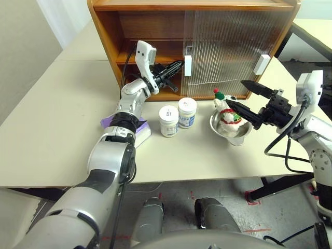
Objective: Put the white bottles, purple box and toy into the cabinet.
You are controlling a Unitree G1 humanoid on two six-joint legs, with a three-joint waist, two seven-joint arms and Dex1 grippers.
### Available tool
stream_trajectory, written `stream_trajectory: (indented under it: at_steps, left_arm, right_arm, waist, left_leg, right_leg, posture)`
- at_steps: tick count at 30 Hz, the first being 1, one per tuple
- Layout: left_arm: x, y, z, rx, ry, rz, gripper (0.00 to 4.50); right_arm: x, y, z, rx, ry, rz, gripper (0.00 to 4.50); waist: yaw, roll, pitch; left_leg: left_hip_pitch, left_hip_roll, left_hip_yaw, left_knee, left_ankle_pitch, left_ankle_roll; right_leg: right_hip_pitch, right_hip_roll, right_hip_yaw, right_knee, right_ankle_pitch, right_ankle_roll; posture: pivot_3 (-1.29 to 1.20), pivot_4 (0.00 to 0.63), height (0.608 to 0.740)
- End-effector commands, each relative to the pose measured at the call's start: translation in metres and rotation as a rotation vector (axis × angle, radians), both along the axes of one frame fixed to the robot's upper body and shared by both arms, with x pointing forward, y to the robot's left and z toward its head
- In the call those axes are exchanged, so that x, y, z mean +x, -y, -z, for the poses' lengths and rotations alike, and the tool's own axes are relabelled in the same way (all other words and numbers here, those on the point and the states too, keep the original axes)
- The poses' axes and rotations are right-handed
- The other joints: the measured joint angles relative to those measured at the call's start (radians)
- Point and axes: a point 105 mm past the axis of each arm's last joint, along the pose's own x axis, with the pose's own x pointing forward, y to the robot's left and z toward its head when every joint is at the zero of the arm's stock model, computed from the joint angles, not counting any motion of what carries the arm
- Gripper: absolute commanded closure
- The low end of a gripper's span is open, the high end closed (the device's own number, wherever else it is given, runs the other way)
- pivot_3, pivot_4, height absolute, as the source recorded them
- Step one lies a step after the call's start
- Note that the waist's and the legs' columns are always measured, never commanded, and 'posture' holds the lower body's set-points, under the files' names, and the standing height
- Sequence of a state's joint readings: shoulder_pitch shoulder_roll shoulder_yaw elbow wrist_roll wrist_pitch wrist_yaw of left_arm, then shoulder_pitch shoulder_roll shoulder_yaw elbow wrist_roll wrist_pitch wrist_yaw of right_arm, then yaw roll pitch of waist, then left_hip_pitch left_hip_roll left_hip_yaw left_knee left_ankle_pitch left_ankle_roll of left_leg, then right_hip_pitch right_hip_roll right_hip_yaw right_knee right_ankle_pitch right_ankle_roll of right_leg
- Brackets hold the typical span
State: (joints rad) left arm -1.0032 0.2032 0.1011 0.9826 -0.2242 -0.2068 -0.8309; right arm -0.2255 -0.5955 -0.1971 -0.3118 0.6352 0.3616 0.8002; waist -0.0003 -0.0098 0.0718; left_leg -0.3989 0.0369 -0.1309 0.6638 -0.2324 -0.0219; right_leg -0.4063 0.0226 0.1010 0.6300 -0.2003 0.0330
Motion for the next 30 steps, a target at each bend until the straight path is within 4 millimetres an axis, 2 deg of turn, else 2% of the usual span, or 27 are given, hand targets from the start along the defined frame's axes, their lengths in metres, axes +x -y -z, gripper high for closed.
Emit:
stream_trajectory:
  at_steps: [1, 5, 9, 15, 17, 20, 23, 27, 30]
  left_arm:
    - [0.004, -0.017, -0.007, 0.014, 0.026, -0.058, 4.49]
    - [0.005, -0.036, -0.011, 0.012, 0.038, -0.096, 4.49]
    - [-0.006, -0.049, -0.02, -0.011, 0.054, -0.049, 4.49]
    - [-0.039, -0.074, -0.027, -0.025, 0.027, 0.05, 4.49]
    - [-0.058, -0.092, -0.033, -0.023, -0.003, 0.089, 4.49]
    - [-0.076, -0.109, -0.039, 0.012, -0.024, 0.101, 4.49]
    - [-0.085, -0.118, -0.045, 0.03, -0.044, 0.105, 3.87]
    - [-0.099, -0.129, -0.052, 0.09, -0.061, 0.124, 2.56]
    - [-0.109, -0.137, -0.05, 0.176, -0.09, 0.145, 1.49]
  right_arm:
    - [0.001, -0.001, -0.005, -0.004, 0.021, -0.012, 0.0]
    - [0.003, -0.002, -0.005, -0.003, 0.021, -0.024, 0.0]
    - [0.006, -0.003, -0.004, -0.005, 0.016, -0.04, 0.0]
    - [0.01, -0.006, -0.002, -0.004, 0.014, -0.06, 0.0]
    - [0.012, -0.008, -0.001, -0.003, 0.01, -0.07, 0.0]
    - [0.014, -0.009, 0.0, -0.002, 0.005, -0.083, 0.0]
    - [0.015, -0.01, 0.001, -0.002, 0.003, -0.093, 0.0]
    - [0.018, -0.012, 0.003, -0.006, -0.003, -0.104, 0.0]
    - [0.019, -0.011, 0.003, -0.009, -0.004, -0.111, 0.0]
  waist:
    - [-0.001, 0.0, 0.0]
    - [-0.003, 0.0, 0.0]
    - [-0.001, 0.0, 0.0]
    - [0.002, 0.001, 0.0]
    - [0.005, 0.001, 0.0]
    - [0.01, 0.001, 0.0]
    - [0.028, 0.001, 0.0]
    - [0.045, 0.001, 0.0]
    - [0.049, 0.001, -0.001]
  left_leg:
    - [0.0, 0.0, 0.0, 0.0, 0.0, 0.0]
    - [0.001, 0.0, 0.0, 0.0, 0.0, 0.0]
    - [0.001, 0.0, 0.0, 0.0, 0.0, 0.001]
    - [0.0, 0.0, 0.0, -0.001, 0.0, 0.0]
    - [0.0, 0.0, 0.0, -0.002, 0.0, 0.0]
    - [0.0, 0.001, 0.0, -0.003, 0.0, 0.0]
    - [0.001, 0.001, 0.0, -0.003, 0.001, -0.001]
    - [0.002, 0.002, -0.001, -0.003, 0.0, -0.005]
    - [0.001, 0.003, -0.002, -0.005, -0.003, -0.01]
  right_leg:
    - [0.0, 0.0, 0.0, 0.0, 0.0, 0.0]
    - [0.0, 0.001, 0.0, 0.001, 0.0, 0.0]
    - [0.0, 0.0, 0.0, 0.001, 0.0, 0.0]
    - [0.0, 0.001, -0.001, 0.002, 0.0, 0.0]
    - [-0.001, 0.001, -0.001, 0.002, 0.0, 0.0]
    - [-0.002, 0.002, -0.001, 0.003, 0.0, -0.001]
    - [-0.003, 0.002, -0.001, 0.004, 0.001, -0.002]
    - [-0.005, 0.001, 0.0, 0.004, 0.002, -0.003]
    - [-0.008, 0.0, 0.001, 0.004, 0.003, -0.005]
  posture:
    - [-0.06, 0.055, 0.74]
    - [-0.04, 0.057, 0.74]
    - [-0.01, 0.06, 0.74]
    - [0.03, 0.062, 0.74]
    - [0.04, 0.065, 0.74]
    - [0.06, 0.068, 0.74]
    - [0.08, 0.071, 0.74]
    - [0.09, 0.073, 0.74]
    - [0.1, 0.075, 0.74]
